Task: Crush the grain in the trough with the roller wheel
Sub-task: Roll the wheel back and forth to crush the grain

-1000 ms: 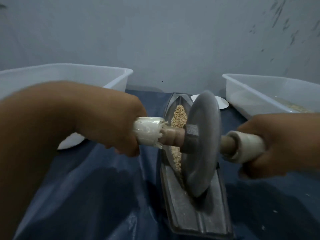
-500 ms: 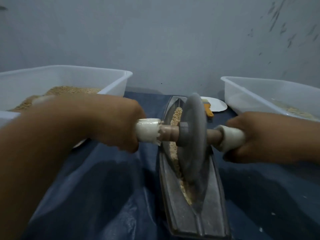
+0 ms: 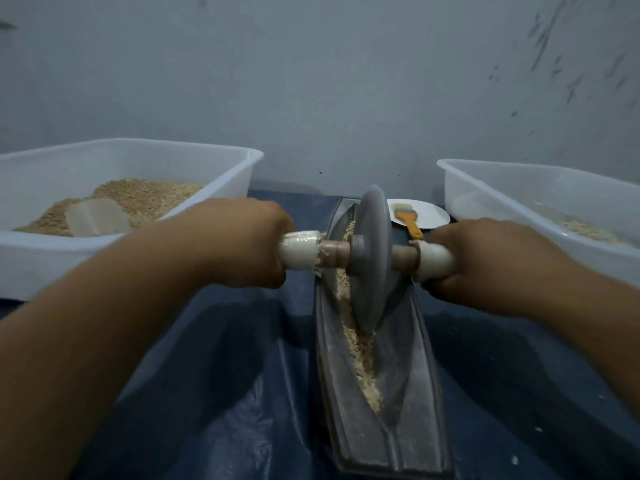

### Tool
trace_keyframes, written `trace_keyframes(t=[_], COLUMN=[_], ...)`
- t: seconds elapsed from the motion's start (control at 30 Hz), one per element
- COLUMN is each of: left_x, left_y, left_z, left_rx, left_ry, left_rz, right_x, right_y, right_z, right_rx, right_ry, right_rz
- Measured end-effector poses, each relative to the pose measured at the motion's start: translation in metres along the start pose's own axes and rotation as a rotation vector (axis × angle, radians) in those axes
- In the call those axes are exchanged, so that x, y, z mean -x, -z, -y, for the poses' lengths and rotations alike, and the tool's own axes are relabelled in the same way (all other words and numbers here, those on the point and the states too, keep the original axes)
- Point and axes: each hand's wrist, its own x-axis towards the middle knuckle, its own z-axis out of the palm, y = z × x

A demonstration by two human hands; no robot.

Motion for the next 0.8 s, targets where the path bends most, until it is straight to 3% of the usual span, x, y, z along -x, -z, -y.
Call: trace_keyframes(t=[0.13,0.2,0.27,0.4,0.5,0.57,0.67,0.73,0.8], left_x=[0.02,0.022,0.016,-0.006,-0.009,-0.004,0.013,0.021,0.023], left_y=[0.02,0.025,0.02,-0.008,-0.012,-0.004,0.014,0.022,0.024], left_z=[0.005,0.005,0.002,0.0,-0.001,0.002,0.004,0.002,0.001], left_rx=[0.02,0.017,0.073,0.041,0.023,0.02,0.047,0.044,0.039], left_ry=[-0.062,-0.079,-0.035,0.012,0.015,-0.012,-0.055,-0.105,-0.117], left_rz=[0.262,0.288,0.261,-0.113,-0.164,-0.035,0.173,0.233,0.216], right_x=[0.023,0.027,0.022,0.002,-0.005,-0.001,0.016,0.025,0.026], right_y=[0.036,0.041,0.033,-0.002,-0.01,-0.001,0.025,0.039,0.043], right_z=[-0.005,-0.005,-0.004,0.005,0.008,0.001,-0.005,-0.004,-0.004], right_rx=[-0.379,-0.459,-0.397,0.021,0.087,0.027,-0.26,-0.43,-0.488], right_ry=[0.042,0.04,0.032,-0.059,-0.068,-0.013,0.053,0.045,0.054], right_rz=[0.499,0.612,0.511,-0.05,-0.132,-0.017,0.332,0.557,0.644])
